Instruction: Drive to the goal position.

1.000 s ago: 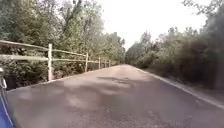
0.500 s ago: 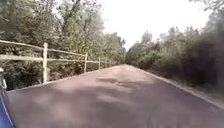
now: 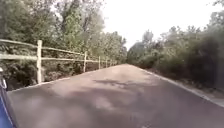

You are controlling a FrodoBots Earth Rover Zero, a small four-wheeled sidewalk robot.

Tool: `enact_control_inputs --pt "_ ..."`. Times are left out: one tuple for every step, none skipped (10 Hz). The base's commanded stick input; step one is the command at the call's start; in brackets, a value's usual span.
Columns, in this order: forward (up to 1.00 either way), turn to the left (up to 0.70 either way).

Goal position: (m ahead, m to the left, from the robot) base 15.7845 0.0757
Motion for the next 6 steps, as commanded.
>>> enact_control_inputs --pt "0.7 -0.26" --pt "0.7 -0.06" --pt "0.7 0.0" --pt "0.7 0.0" --pt "0.7 0.0" --pt "0.7 0.0"
